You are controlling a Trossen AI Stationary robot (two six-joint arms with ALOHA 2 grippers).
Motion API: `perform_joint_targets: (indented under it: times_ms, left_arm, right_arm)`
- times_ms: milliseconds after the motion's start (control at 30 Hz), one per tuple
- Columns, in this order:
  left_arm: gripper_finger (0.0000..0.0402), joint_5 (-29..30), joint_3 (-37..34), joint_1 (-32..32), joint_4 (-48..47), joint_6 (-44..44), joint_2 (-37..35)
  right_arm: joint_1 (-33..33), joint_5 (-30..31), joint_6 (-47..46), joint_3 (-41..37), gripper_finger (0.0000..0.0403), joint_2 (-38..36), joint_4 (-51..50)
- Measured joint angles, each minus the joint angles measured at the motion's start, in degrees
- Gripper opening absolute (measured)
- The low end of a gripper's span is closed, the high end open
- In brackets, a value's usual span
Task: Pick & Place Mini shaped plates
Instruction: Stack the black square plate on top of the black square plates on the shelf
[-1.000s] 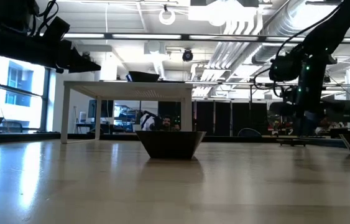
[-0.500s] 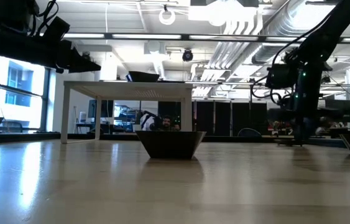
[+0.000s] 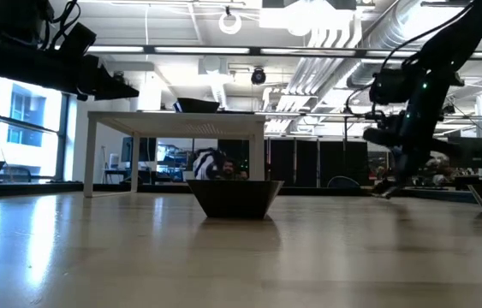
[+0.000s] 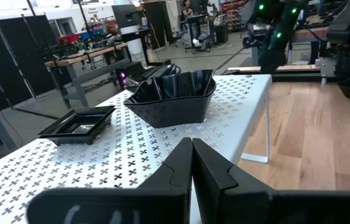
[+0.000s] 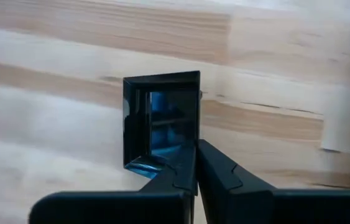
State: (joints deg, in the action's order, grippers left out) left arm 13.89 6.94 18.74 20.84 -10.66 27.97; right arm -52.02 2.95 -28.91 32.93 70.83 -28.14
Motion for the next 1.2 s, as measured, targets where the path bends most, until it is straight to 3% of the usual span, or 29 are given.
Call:
perform_joint_targets:
  times_ms: [200, 400, 667, 800, 967, 1200]
  left_arm:
    - [0.0005, 0.0, 0.0, 0.0, 0.0, 0.0, 0.0]
    - [0.0005, 0.0, 0.0, 0.0, 0.0, 0.0, 0.0]
    - [0.0005, 0.0, 0.0, 0.0, 0.1, 0.0, 0.0]
    - [0.0005, 0.0, 0.0, 0.0, 0.4, 0.0, 0.0]
    - [0.0005, 0.0, 0.0, 0.0, 1.1, -0.3, 0.0]
    - [0.0005, -0.7, 0.0, 0.0, 1.2, -0.5, 0.0]
  right_arm:
    - [6.7, -2.7, -2.4, 0.0, 0.0009, -6.3, 0.1]
    - [19.5, -3.6, -8.5, 0.0, 0.0005, -9.6, 3.3]
    - [38.2, -4.1, -15.9, 0.6, 0.0008, -8.7, 22.8]
    - [44.2, -0.3, -13.3, 7.0, 0.0008, -2.7, 26.4]
    - [46.9, 1.3, -10.5, 18.9, 0.0008, 11.0, 26.4]
    - [49.2, 2.7, -16.6, 31.9, 0.0003, 28.2, 26.6]
